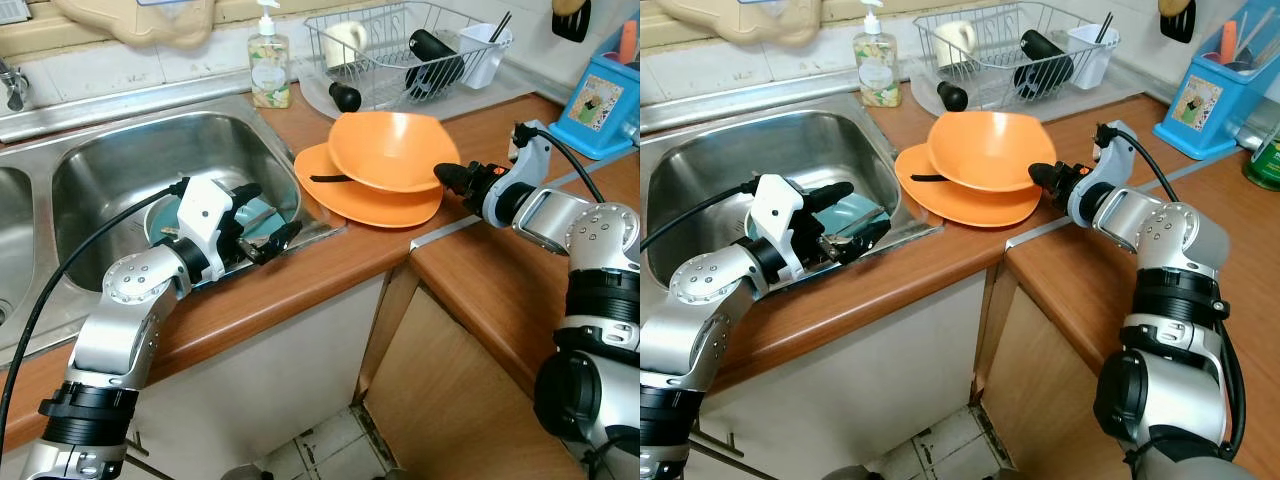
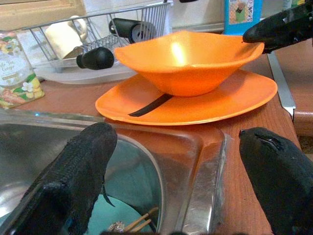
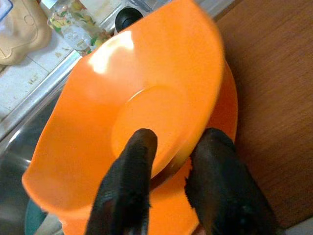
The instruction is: Kitchen organization
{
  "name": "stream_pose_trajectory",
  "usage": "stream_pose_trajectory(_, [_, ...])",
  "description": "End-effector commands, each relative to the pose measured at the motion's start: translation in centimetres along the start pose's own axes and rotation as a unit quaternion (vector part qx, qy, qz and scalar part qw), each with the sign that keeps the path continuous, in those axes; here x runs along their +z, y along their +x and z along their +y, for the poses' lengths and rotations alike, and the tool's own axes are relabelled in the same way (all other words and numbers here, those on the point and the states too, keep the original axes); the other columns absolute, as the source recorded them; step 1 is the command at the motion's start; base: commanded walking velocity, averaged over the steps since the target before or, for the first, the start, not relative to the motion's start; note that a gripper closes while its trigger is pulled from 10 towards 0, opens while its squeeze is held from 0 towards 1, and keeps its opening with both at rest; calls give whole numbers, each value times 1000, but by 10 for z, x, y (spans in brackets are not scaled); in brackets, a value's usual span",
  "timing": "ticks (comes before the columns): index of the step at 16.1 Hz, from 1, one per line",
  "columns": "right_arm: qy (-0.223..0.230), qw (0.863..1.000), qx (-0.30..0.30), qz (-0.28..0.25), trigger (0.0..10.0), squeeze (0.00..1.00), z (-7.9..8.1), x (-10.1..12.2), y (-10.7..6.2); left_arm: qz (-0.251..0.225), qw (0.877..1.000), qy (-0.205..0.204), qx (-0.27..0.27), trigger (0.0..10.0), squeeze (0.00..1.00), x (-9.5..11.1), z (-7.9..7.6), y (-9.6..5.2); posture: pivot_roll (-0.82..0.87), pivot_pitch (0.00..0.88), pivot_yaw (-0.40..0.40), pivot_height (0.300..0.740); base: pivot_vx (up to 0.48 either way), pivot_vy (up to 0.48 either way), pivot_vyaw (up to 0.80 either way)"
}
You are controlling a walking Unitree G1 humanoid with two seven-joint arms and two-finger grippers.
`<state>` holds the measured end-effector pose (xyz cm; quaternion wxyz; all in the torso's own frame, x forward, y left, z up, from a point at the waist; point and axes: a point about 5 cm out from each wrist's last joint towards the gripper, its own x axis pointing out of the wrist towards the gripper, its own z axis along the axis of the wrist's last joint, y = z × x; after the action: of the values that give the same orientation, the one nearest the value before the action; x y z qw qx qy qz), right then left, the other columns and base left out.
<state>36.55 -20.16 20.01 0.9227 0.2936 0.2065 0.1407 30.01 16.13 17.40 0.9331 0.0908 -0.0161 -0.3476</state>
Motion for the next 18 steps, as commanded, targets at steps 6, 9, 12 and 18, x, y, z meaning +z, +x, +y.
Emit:
stream_pose_trajectory(6, [18,1000,25,-6,0,0,9,1,6,-1,1000,11,-6,10000,0,5,-1,2,-98,0,0,740,0,0,0])
stream_pose_trajectory(9, [19,1000,23,-7,0,0,8,0,6,-1,1000,13,-6,10000,0,5,-1,2,-98,0,4,740,0,0,0])
stream_pose_trajectory(12, [22,999,24,-13,0,0,8,0,7,-6,1000,16,-2,10000,0,7,0,4,-96,0,4,740,0,0,0])
stream_pose_trajectory(18, [-67,980,129,-135,0,0,42,19,-9,-52,997,-47,38,10000,1000,18,3,13,-97,0,11,740,0,0,0])
